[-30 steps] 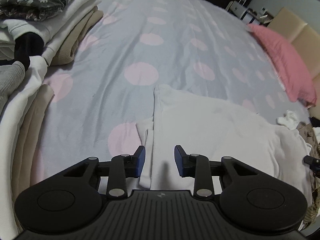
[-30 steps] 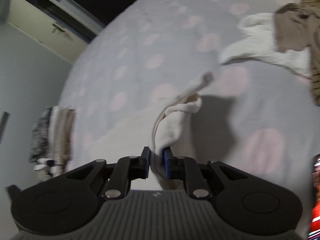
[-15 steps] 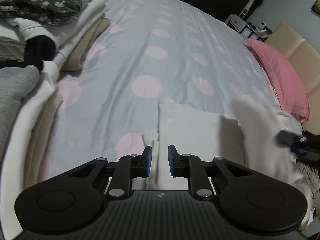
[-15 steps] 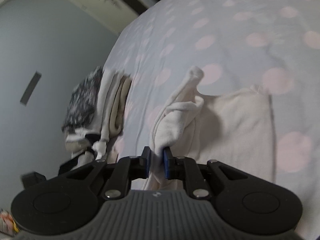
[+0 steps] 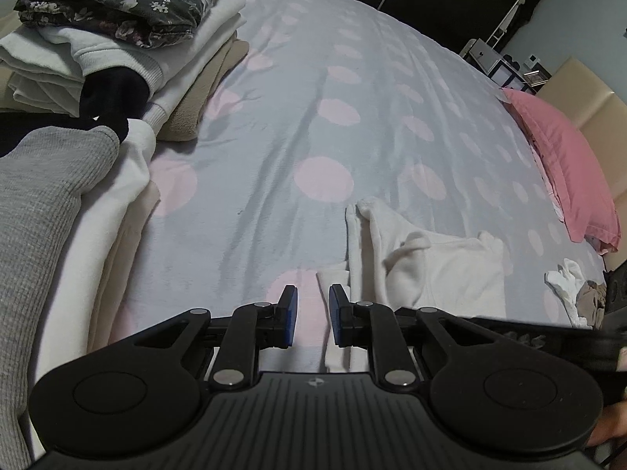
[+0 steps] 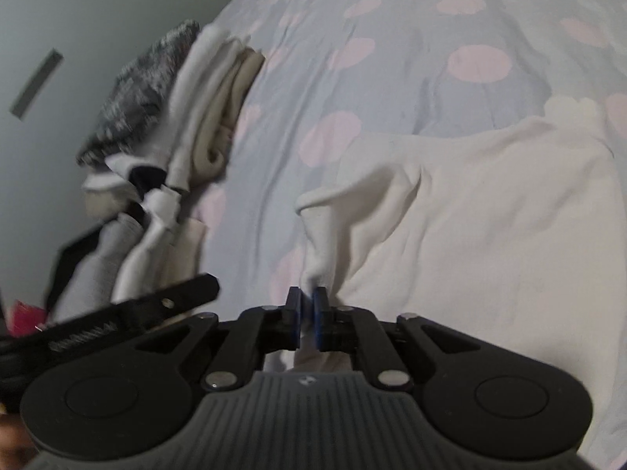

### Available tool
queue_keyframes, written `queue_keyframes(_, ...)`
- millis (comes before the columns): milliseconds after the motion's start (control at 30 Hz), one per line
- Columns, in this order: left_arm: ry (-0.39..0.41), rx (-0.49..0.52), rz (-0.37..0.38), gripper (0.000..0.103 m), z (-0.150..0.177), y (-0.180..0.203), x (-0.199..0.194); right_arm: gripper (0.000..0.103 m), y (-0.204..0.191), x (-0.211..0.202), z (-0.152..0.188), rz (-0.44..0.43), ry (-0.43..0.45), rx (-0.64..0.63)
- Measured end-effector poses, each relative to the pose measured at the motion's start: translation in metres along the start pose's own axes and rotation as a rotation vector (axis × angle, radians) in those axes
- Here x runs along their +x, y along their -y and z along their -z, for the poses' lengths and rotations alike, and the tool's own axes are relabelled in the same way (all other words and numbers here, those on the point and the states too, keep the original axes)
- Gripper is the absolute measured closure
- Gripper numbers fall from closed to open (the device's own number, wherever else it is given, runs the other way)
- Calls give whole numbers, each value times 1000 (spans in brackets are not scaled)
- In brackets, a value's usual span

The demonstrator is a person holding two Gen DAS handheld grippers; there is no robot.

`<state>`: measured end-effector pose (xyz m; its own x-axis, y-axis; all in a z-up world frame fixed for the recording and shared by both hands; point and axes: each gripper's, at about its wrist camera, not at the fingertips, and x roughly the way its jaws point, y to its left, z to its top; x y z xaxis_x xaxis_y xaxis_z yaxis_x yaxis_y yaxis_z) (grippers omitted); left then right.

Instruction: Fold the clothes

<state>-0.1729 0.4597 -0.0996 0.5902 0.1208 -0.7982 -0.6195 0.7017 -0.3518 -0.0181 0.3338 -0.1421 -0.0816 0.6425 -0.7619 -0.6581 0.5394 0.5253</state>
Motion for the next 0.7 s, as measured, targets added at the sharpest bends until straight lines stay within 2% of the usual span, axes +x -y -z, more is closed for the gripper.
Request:
queue_keyframes(133,-4,5,11,88,1,-1,1,87,-1,2,0,-8,0,-9)
queue_keyframes(267,-7,12,22,88,3,-1,-1,74,-1,-5,1,-11,19,-24)
queue_keyframes(367,-8,11,41,88,6,-1,-6,73,5,-26,3,3,59,-38)
queue_keyframes(433,-17,6,80,86,10,0,-9,71,12,-41,6,20,79,-51)
queue_keyframes(467,-25,9,112,85,13,2,-11,70,15,-47,9,30,86,-60)
queue_keyframes(533,-38,24,171,68,18,7,-14,69,22,-58,18,55,89,-88)
queue_keyframes(600,-50,57,192,59,27,13,-16,69,30,-66,29,85,85,-123)
queue_keyframes(700,-78,121,181,59,40,24,-16,68,42,-80,49,121,79,-171)
